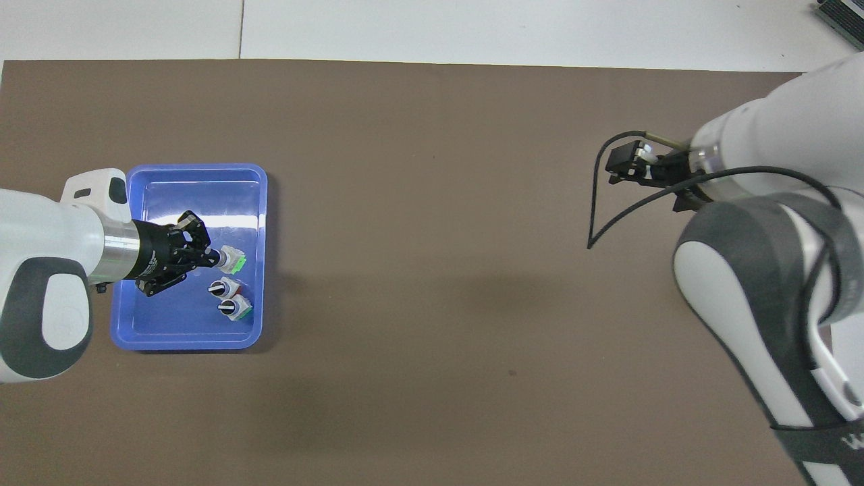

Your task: Turn and place switch with both arms

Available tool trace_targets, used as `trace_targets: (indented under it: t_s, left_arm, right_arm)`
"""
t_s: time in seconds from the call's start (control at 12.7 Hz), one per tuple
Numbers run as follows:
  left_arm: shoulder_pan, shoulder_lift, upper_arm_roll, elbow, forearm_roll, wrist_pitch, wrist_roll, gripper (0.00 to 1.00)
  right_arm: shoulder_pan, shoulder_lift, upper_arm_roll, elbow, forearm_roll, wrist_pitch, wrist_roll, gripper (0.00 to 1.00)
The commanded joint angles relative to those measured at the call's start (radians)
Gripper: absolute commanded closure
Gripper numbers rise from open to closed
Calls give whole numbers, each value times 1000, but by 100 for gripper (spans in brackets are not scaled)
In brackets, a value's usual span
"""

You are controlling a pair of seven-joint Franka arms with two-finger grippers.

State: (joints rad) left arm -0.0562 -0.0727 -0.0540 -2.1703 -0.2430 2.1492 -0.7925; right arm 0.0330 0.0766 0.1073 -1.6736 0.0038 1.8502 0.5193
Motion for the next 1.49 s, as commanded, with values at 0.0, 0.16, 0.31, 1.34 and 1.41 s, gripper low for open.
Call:
trace_targets:
  t_s: [0.0,0.16,0.31,1.34,1.41]
  left_arm:
    - [35,50,-4,1,65,69,109,100]
    - [70,67,-6,1,67,89,186,100]
    - [84,70,-6,-22,67,90,226,100]
    - [53,7,-7,40,67,58,514,0]
    - [53,-10,-6,41,67,54,592,0]
  right_arm:
    - [-4,-77,-85,3,-19,-99,-166,0]
    - [-7,-83,-136,95,-24,-233,-243,0]
    - [-31,-110,-137,138,-54,-339,-316,0]
    - [-33,-186,-123,21,-27,-342,-266,0]
    - [-35,-178,-123,34,-27,-310,-266,0]
